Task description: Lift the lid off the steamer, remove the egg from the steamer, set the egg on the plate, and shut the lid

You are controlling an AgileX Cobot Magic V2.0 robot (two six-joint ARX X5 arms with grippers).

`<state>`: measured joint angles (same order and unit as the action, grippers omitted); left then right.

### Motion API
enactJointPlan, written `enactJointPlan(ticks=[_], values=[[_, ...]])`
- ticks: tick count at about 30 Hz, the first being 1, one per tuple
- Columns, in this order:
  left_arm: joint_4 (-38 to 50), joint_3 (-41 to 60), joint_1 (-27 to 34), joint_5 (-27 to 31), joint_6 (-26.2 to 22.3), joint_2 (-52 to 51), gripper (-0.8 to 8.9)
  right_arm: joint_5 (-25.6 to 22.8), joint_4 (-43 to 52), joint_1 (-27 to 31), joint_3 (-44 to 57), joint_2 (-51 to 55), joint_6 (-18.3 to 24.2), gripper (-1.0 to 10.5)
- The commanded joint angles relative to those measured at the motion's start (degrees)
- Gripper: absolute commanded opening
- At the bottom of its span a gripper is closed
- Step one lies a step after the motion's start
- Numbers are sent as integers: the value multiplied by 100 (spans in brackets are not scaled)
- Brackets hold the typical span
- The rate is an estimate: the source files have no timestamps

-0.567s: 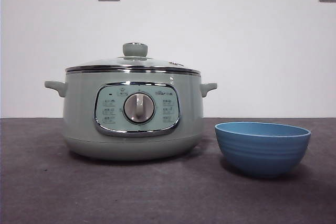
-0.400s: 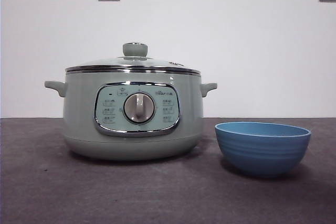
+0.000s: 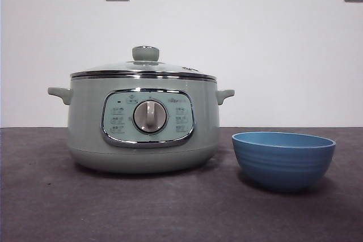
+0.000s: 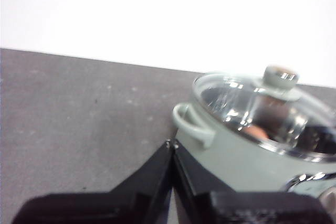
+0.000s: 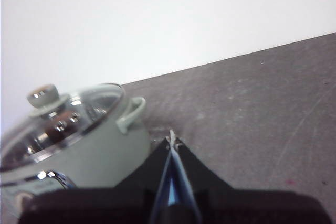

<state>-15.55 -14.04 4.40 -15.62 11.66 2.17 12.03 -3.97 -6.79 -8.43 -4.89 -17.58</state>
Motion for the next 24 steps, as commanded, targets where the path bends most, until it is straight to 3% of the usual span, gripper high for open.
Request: enactJointPlan(ticks=[1,9,17,20,24], values=[[-232,-413,20,-142,57,199,-7,35,-223,-9,-455,-334,-153,-12],[-986,-1646,20,-955,-170,1082,-7,960,-1491,-9,-2208,-1904,713,-11],[-1792,-2551,17,-1943,-608,1952,-7,2538,-3375,-13,-4107,-3676,2035,-11],[-2133,-2815,15,-2330,-765,2221,-7,2852,-3995,-35,-4612,-4183,2448,-11],[-2562,-3082,13,-2581,-1023,2485,-8,2846,-4492,-184,-4935,-4553,2715,-11]])
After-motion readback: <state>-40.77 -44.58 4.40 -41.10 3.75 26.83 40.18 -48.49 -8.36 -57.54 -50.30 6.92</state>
